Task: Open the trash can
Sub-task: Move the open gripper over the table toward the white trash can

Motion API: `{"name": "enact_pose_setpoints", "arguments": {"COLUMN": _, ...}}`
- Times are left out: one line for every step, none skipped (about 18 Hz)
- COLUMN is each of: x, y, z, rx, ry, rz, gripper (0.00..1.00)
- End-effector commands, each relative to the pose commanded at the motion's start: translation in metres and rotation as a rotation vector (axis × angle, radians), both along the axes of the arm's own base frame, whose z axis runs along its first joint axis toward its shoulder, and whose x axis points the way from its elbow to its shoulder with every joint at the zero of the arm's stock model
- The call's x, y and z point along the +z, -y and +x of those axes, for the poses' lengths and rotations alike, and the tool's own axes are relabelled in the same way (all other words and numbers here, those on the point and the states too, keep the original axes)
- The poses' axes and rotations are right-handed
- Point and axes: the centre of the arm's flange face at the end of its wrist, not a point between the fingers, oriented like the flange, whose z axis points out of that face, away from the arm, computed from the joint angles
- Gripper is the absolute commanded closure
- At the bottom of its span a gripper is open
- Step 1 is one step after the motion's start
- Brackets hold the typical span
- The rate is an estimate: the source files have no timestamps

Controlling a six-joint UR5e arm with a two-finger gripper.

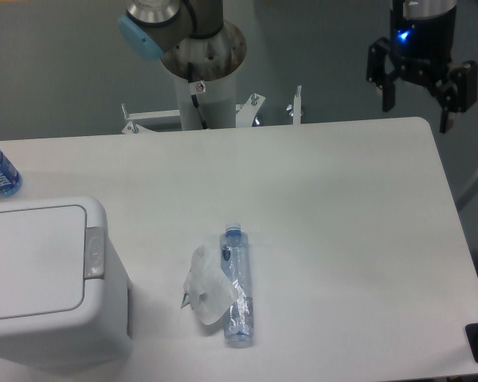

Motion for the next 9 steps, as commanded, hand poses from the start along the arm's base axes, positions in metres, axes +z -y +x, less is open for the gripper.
{"name": "enact_pose_setpoints", "arguments": {"x": -0.001, "y": 0.0, "z": -0.001, "rx": 0.003, "ry": 0.001, "rz": -0.003, "gripper": 0.0}}
{"name": "enact_pose_setpoints", "arguments": {"x": -0.002, "y": 0.0, "z": -0.002, "rx": 0.003, "ry": 0.002, "rz": -0.003, "gripper": 0.0}}
{"name": "enact_pose_setpoints", "arguments": {"x": -0.004, "y": -0.001, "z": -0.004, "rx": 0.005, "ry": 0.005, "rz": -0.005, "gripper": 0.0}}
{"name": "enact_pose_setpoints", "arguments": {"x": -0.006, "y": -0.003, "z": -0.004, "rx": 0.002, "ry": 0.006, "rz": -0.006, "gripper": 0.0}}
{"name": "enact_pose_setpoints", "arguments": {"x": -0.007, "y": -0.003, "z": -0.005, "rx": 0.003, "ry": 0.003, "rz": -0.005, "gripper": 0.0}}
{"name": "enact_pose_setpoints", "arguments": {"x": -0.007, "y": -0.005, "z": -0.005, "rx": 0.005, "ry": -0.003, "rz": -0.001, "gripper": 0.0}}
{"name": "enact_pose_setpoints", "arguments": {"x": -0.008, "y": -0.007, "z": -0.005, "rx": 0.017, "ry": -0.002, "rz": 0.005, "gripper": 0.0}}
{"name": "enact_pose_setpoints", "arguments": {"x": -0.011, "y": -0.008, "z": -0.006, "rx": 0.04, "ry": 0.008, "rz": 0.013, "gripper": 0.0}}
{"name": "enact_pose_setpoints", "arguments": {"x": -0.013, "y": -0.01, "z": -0.004, "rx": 0.069, "ry": 0.02, "rz": 0.026, "gripper": 0.0}}
